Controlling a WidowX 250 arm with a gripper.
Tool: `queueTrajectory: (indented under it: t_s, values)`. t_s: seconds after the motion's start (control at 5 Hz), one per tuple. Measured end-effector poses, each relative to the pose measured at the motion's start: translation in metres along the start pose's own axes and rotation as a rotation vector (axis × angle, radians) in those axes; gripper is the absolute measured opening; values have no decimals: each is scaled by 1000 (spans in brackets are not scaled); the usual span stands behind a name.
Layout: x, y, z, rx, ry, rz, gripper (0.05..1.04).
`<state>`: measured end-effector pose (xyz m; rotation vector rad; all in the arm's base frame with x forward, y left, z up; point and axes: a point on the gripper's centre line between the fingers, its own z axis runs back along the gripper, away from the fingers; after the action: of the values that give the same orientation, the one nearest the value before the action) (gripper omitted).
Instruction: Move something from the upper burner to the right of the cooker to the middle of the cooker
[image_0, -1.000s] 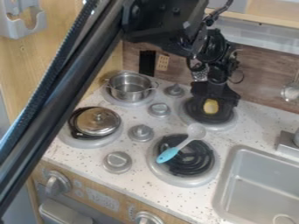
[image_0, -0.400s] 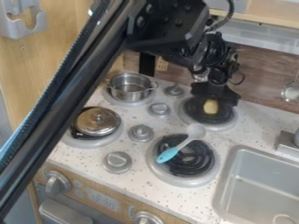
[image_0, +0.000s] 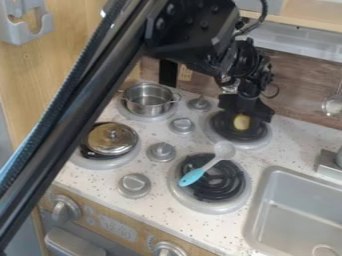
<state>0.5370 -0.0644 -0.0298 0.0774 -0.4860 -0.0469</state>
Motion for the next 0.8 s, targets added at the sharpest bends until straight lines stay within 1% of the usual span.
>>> queueTrajectory:
  t_s: [0.2,0.4,0.6,0.8]
  values:
    - [-4,19,30,22,6,-11,567]
    - [-17,28,49,12,54,8,567]
    - [-37,43,56,20,159,20,567]
    - [-54,51,59,46,265,30,567]
